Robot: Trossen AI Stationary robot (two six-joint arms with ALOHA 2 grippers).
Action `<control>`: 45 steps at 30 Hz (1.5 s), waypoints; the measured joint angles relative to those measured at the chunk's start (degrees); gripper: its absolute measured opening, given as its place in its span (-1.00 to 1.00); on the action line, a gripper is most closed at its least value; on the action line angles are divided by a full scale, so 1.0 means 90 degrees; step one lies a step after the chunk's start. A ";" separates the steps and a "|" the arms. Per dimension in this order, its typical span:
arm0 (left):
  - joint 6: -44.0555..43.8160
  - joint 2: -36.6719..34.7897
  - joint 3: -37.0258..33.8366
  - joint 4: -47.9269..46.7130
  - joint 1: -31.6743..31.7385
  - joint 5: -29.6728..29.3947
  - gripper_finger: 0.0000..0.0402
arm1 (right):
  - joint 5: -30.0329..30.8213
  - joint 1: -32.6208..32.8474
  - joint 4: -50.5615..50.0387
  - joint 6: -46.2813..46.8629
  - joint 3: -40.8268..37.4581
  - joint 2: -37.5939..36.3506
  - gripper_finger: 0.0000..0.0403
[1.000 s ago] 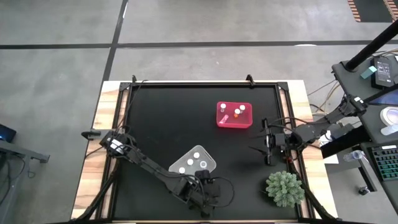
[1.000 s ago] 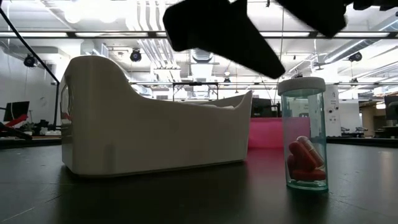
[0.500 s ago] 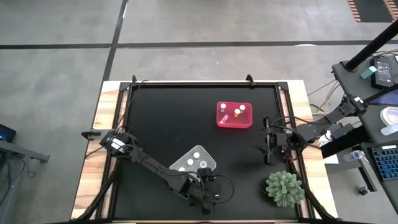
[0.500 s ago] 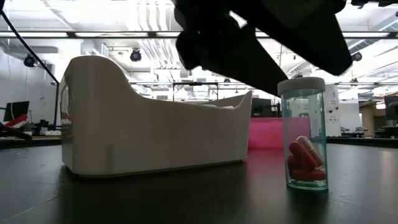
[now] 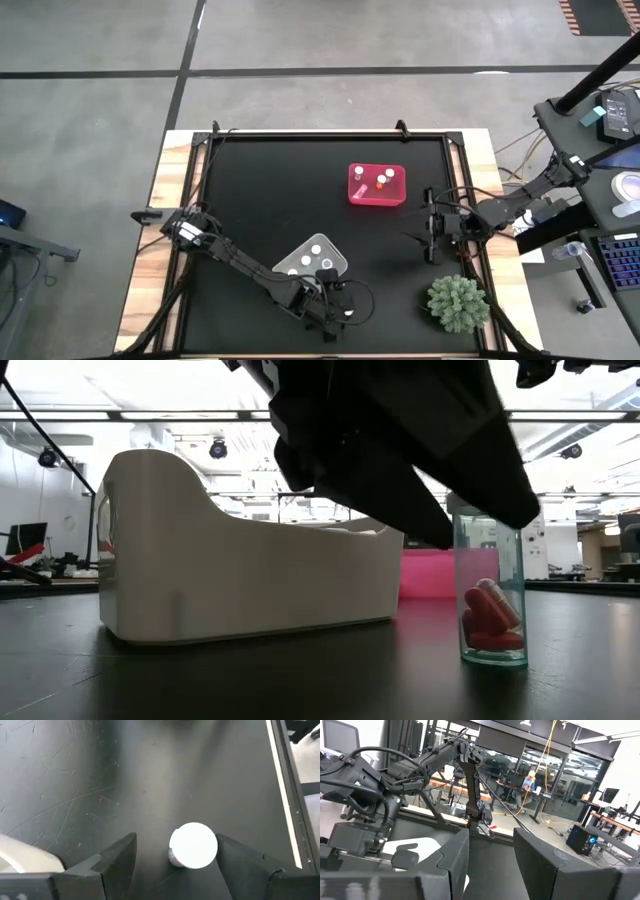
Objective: Pick and place medicine bottles into bin by pill shape (circle, oval)
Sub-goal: Put the blue capsule bottle into the white bin
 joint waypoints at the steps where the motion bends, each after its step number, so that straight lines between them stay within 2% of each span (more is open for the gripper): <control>1: 0.0000 0.0000 0.0000 0.0032 0.0000 0.0011 0.23 | 0.0000 0.0000 -0.0001 -0.0001 0.0000 0.0000 -0.28; 7: 0.0000 -0.0005 -0.0002 0.0045 0.0000 0.0033 0.17 | 0.0093 0.0000 0.0036 -0.0036 0.0002 0.0000 -0.28; 18: 0.0001 -0.0005 -0.0002 0.0049 0.0000 0.0094 -0.28 | 0.0109 0.0000 0.0034 -0.0048 0.0002 0.0000 -0.28; 25: 0.0023 -0.0007 0.0008 0.0045 0.0000 0.0096 -0.46 | 0.0109 0.0000 0.0034 -0.0051 0.0005 0.0000 -0.28; 37: 0.0497 -0.0077 0.0583 -0.0210 0.0000 0.0101 -0.49 | 0.0107 0.0000 0.0034 -0.0125 0.0005 -0.0002 -0.28; 45: 0.0542 -0.0586 0.0661 -0.0843 0.0000 0.0070 -0.49 | 0.0107 0.0000 0.0036 -0.0126 0.0005 -0.0002 -0.28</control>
